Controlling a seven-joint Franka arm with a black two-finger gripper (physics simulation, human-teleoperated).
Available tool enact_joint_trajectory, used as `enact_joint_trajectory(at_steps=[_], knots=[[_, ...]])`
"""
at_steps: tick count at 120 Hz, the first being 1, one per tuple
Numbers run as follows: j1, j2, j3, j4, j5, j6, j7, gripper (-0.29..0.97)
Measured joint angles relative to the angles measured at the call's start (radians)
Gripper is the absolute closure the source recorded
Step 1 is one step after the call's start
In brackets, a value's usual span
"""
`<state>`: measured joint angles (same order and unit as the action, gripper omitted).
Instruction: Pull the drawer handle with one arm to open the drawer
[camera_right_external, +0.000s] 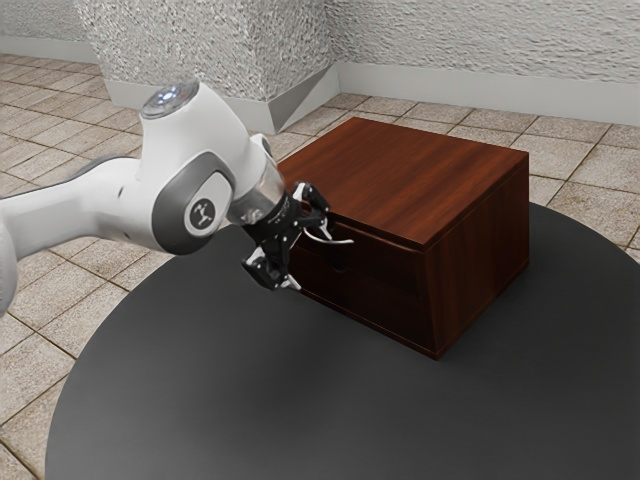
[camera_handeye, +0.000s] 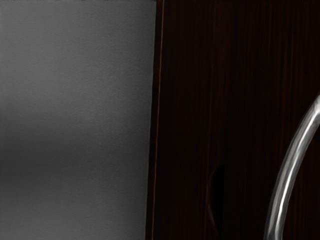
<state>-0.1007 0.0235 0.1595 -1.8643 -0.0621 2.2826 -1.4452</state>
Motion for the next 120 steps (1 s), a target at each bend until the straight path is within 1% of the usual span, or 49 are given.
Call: enact_joint_trajectory(at_steps=[17, 46, 60, 83, 120], knots=[[0.005, -0.007, 0.000, 0.001, 0.001, -0.006, 0.000, 0.22], [-0.002, -0.016, 0.011, 0.003, 0.003, -0.025, 0.001, 0.56], [-0.001, -0.029, 0.012, 0.002, 0.005, -0.041, 0.001, 0.67], [-0.005, -0.062, 0.017, -0.018, 0.011, -0.063, 0.003, 0.75], [0.015, -0.155, 0.014, -0.104, 0.019, -0.085, 0.002, 0.78]])
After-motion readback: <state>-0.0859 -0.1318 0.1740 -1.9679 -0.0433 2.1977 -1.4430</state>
